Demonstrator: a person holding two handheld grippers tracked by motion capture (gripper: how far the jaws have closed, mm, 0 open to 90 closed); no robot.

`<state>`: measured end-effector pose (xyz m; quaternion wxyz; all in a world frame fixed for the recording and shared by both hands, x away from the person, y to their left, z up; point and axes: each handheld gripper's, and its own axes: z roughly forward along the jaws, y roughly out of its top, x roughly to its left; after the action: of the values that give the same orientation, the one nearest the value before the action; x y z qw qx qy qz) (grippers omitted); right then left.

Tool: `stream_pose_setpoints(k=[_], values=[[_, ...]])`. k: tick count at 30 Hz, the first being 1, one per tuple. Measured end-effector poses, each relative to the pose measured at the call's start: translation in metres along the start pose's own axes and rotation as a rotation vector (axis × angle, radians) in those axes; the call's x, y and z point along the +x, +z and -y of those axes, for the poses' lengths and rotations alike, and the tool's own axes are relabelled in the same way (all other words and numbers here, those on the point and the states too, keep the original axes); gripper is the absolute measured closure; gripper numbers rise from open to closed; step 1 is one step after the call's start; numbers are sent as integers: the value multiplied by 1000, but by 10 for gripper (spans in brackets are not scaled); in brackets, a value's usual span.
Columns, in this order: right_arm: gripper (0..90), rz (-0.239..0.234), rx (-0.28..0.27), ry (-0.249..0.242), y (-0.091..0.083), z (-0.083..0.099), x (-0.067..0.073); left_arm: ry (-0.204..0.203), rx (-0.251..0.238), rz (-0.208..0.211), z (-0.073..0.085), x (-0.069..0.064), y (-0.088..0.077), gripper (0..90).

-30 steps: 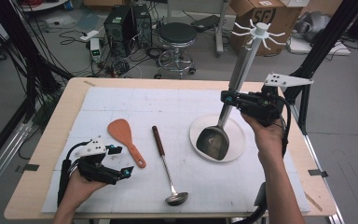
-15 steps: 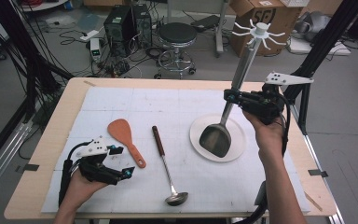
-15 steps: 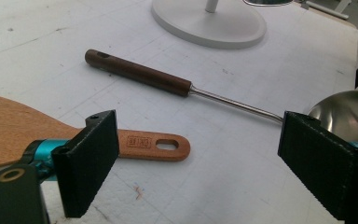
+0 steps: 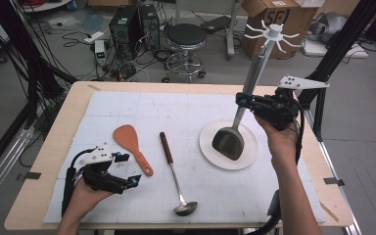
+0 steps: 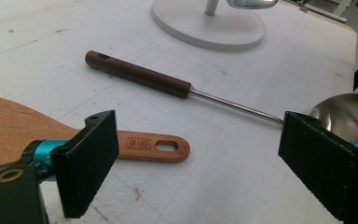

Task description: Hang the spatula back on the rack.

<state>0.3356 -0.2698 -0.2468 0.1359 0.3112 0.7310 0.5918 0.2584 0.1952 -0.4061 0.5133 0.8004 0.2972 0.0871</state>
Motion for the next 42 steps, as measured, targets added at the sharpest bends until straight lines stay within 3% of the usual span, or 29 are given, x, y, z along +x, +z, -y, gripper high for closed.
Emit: stream_pose_setpoints(k=[12, 21, 30, 37, 42], values=[[691, -10, -42, -4, -12, -1, -1, -8, 0, -2, 2, 1, 0, 120], [655, -11, -49, -4, -27, -5, -5, -8, 2, -8, 2, 2, 0, 118], [706, 2, -53, -14, -41, -11, -8, -10, 5, -5, 3, 2, 1, 118], [862, -3, -48, -41, -50, -19, -8, -11, 5, -10, 5, 4, 0, 118], [895, -12, -57, -50, -58, -24, -10, -16, 9, -12, 7, 6, -1, 118]])
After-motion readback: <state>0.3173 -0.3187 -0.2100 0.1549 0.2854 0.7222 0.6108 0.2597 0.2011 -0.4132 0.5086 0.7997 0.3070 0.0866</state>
